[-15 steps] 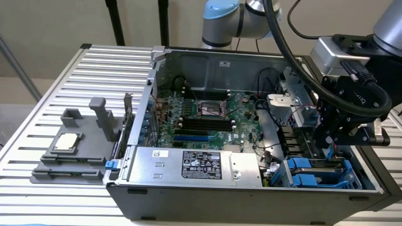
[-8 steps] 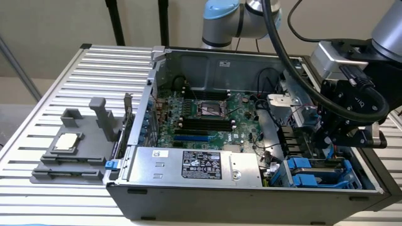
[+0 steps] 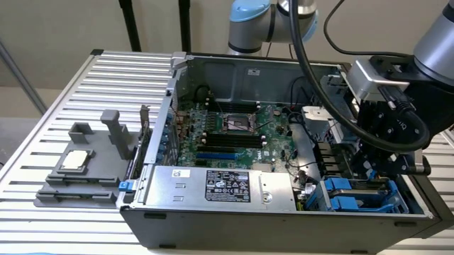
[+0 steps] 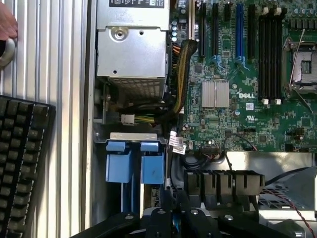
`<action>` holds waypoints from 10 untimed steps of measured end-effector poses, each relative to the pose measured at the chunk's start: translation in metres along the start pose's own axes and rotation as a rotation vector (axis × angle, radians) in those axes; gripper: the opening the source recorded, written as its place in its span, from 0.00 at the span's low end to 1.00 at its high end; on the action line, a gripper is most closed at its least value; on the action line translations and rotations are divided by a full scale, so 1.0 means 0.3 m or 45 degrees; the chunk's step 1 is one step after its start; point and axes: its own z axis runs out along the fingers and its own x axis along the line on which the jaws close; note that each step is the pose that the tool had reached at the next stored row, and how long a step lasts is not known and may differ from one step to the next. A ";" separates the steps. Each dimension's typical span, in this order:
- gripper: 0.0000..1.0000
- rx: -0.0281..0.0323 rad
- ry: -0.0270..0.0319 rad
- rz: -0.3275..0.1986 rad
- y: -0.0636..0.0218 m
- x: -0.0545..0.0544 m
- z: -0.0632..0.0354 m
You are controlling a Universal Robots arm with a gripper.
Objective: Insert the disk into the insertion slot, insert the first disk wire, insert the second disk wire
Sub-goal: 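Insert the second disk wire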
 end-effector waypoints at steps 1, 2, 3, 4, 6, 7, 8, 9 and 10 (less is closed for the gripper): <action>0.16 0.0000 0.0000 0.001 -0.001 0.002 0.004; 0.16 0.0000 -0.0004 0.002 -0.002 0.004 0.006; 0.16 0.0000 -0.0003 0.003 -0.004 0.006 0.008; 0.16 0.0001 -0.0005 0.003 -0.006 0.008 0.009; 0.16 0.0001 -0.0003 0.004 -0.012 0.012 0.011; 0.16 0.0001 -0.0005 0.005 -0.015 0.015 0.012; 0.16 0.0001 -0.0004 0.005 -0.018 0.017 0.013; 0.16 0.0001 -0.0004 0.006 -0.020 0.020 0.014; 0.16 0.0002 -0.0004 0.007 -0.020 0.023 0.015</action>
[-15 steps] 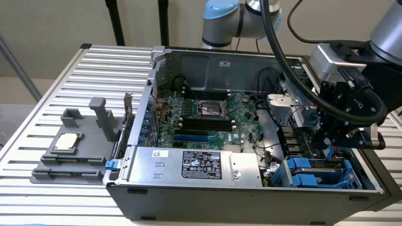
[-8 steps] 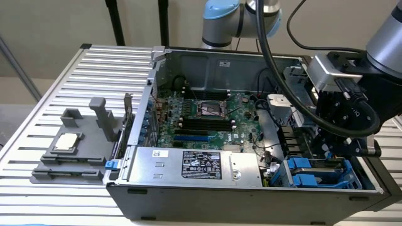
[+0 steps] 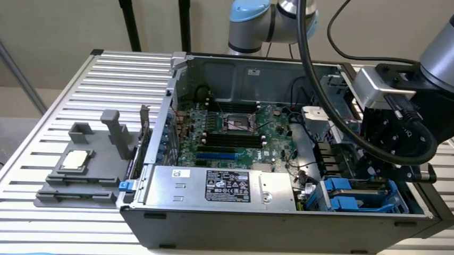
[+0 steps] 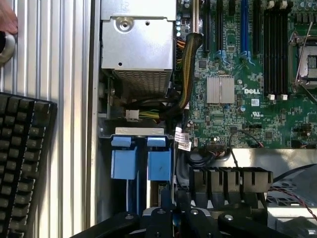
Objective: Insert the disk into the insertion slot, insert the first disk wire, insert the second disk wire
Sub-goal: 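Insert the second disk wire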
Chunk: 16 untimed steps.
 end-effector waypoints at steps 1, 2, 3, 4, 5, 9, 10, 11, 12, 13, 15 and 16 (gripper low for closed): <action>0.16 0.0000 0.0001 0.000 0.000 0.002 0.001; 0.16 0.0000 -0.0001 0.001 0.000 0.003 0.003; 0.16 0.0000 -0.0002 0.001 -0.001 0.005 0.005; 0.16 -0.0001 0.0001 0.001 -0.001 0.007 0.005; 0.16 -0.0004 0.0000 0.001 -0.001 0.009 0.007; 0.16 -0.0007 0.0001 0.002 -0.001 0.013 0.013; 0.16 -0.0007 -0.0001 0.002 -0.002 0.013 0.015; 0.16 -0.0008 0.0000 0.002 -0.002 0.013 0.017; 0.16 -0.0008 0.0001 0.002 -0.003 0.013 0.019; 0.16 -0.0008 0.0001 0.002 -0.004 0.013 0.021; 0.16 -0.0008 0.0000 0.002 -0.006 0.013 0.025; 0.16 -0.0008 0.0001 0.002 -0.007 0.013 0.026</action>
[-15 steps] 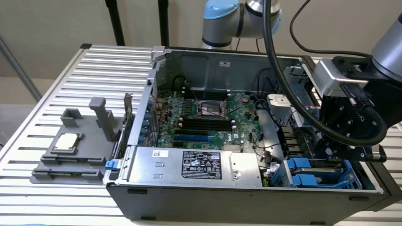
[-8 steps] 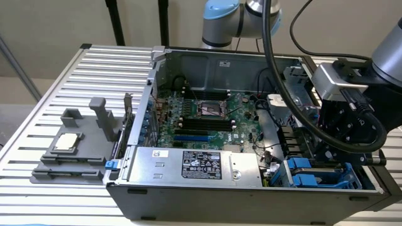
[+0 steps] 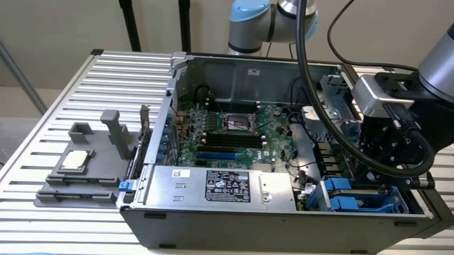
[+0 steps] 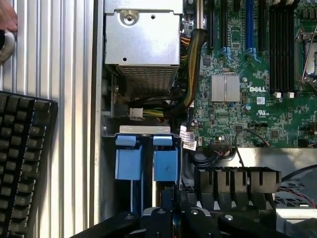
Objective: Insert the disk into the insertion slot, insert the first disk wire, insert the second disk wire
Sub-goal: 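Insert the second disk wire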
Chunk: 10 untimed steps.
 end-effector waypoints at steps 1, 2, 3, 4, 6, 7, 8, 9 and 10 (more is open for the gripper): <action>0.16 -0.0001 0.0000 0.000 -0.001 0.000 0.002; 0.16 0.0000 -0.0001 0.000 -0.002 0.000 0.003; 0.16 0.0000 -0.0001 0.000 -0.003 0.000 0.005; 0.16 -0.0001 0.0001 0.000 -0.005 0.001 0.006; 0.16 -0.0001 0.0000 0.000 -0.007 0.001 0.009; 0.16 0.0000 0.0002 0.000 -0.008 0.001 0.011; 0.16 0.0000 -0.0001 0.000 -0.008 0.001 0.013; 0.16 0.0000 -0.0002 0.000 -0.009 0.001 0.014; 0.16 0.0000 -0.0002 0.000 -0.009 0.001 0.016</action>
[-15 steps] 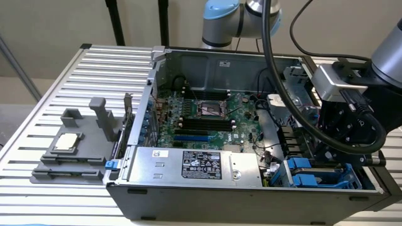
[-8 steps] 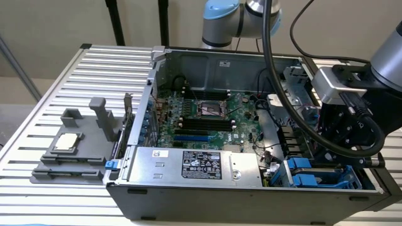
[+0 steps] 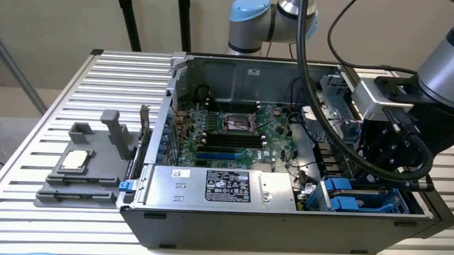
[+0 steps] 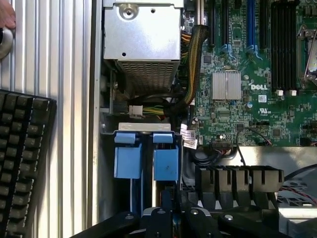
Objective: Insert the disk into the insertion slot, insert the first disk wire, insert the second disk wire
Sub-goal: 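Insert the second disk wire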
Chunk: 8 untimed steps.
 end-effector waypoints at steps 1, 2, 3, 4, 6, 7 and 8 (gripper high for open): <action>0.16 0.0000 0.0004 0.000 0.000 0.000 0.001; 0.16 0.0000 0.0008 0.000 0.000 0.000 0.002; 0.16 0.0000 0.0008 0.000 0.000 0.000 0.002; 0.16 0.0000 0.0006 0.000 0.000 0.000 0.002; 0.18 0.0006 -0.0002 0.000 -0.001 0.000 0.002; 0.18 0.0002 -0.0012 0.000 -0.001 0.000 -0.003; 0.18 0.0000 -0.0009 0.000 0.000 0.000 -0.011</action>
